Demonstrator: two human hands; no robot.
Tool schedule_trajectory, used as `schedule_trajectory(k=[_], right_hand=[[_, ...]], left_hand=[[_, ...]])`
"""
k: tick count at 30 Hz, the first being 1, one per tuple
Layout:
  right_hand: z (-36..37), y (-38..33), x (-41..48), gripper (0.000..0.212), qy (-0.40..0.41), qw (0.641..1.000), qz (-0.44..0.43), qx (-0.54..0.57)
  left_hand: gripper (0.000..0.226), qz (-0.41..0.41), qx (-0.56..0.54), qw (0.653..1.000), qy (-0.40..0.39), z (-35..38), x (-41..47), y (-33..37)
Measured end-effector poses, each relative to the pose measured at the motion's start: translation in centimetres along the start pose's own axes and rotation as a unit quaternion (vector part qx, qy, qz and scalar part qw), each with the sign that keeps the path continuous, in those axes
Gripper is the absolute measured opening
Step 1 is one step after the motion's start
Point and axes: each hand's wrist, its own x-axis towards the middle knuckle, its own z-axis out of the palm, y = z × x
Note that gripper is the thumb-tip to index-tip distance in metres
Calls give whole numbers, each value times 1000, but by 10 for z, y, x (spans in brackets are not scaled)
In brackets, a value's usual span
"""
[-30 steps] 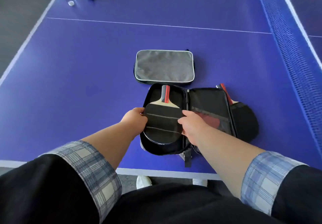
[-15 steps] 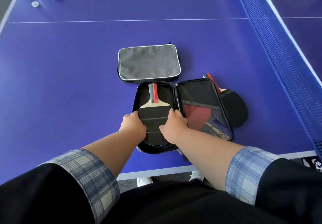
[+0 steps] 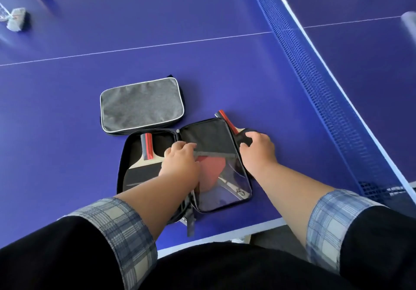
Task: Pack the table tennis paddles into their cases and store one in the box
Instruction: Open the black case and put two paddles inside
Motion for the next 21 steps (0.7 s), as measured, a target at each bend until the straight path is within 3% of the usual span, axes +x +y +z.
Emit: schedule_trajectory(k=[6, 10, 13, 15, 17, 21], right_hand=[[-25, 63, 56, 62, -100, 988, 103, 51], [-28, 68, 79, 66, -134, 976, 132, 111], [-27, 64, 89, 67, -174, 966, 150, 119], [-26, 65, 94, 58, -195, 964, 143, 111], [-25, 70, 99, 36, -207, 964, 130, 108], [-28, 86, 103, 10, -260, 929, 160, 208]], left_hand=[[57, 119, 52, 987, -90, 56, 29, 81], [71, 83, 120, 971, -191, 79, 41, 110], [75, 58, 143, 964, -216, 85, 44, 117], [74, 55, 134, 968, -206, 86, 44, 118], [74, 49, 120, 972, -194, 86, 42, 120], [77, 31, 123, 974, -186, 85, 36, 126]])
